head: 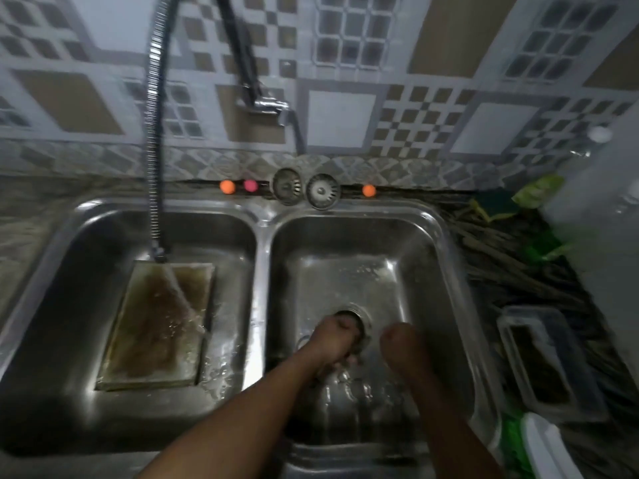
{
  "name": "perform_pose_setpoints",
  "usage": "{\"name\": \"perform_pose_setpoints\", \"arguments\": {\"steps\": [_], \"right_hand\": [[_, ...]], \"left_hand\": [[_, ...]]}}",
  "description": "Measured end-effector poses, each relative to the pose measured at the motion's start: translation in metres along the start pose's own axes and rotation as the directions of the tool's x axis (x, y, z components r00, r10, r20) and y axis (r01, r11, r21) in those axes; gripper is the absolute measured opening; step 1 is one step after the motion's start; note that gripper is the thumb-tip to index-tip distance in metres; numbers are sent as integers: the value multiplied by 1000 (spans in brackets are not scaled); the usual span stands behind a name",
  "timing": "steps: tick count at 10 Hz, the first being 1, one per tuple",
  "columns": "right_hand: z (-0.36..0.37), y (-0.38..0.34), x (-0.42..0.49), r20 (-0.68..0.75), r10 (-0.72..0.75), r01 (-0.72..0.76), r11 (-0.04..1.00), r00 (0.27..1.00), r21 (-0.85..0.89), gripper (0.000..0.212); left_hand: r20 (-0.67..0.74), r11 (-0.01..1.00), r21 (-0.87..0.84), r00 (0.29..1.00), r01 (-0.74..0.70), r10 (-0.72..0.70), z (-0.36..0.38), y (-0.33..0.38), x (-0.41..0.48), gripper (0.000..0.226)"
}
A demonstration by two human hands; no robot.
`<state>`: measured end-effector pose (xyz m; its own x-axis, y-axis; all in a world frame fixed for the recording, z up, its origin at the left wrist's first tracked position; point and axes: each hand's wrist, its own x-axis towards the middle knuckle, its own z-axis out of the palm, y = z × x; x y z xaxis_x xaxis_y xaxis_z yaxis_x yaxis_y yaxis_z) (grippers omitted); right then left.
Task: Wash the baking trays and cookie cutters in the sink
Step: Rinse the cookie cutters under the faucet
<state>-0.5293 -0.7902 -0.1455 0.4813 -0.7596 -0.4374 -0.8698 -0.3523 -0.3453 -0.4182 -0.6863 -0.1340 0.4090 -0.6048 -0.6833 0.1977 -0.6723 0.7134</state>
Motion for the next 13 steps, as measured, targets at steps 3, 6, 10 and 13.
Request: {"name": "perform_pose_setpoints", "arguments": {"steps": [3, 6, 10, 13], "right_hand": [[34, -161, -47, -99, -320, 335, 892, 942, 305, 33], [121, -231, -82, 296, -436, 392, 899, 850, 197, 25], [172, -249, -74, 666, -277, 666, 602, 692, -441, 34], [124, -282, -69, 203, -396, 397, 917, 895, 37, 10]], "left_hand": [[-454, 983, -88, 885, -163, 106, -142, -38, -72, 31], [-375, 974, 17, 905, 224, -202, -185, -135, -92, 28], [-22, 937, 140, 947, 320, -320, -187, -151, -72, 44], [-231, 917, -400, 966, 12, -113, -192, -123, -72, 18]]}}
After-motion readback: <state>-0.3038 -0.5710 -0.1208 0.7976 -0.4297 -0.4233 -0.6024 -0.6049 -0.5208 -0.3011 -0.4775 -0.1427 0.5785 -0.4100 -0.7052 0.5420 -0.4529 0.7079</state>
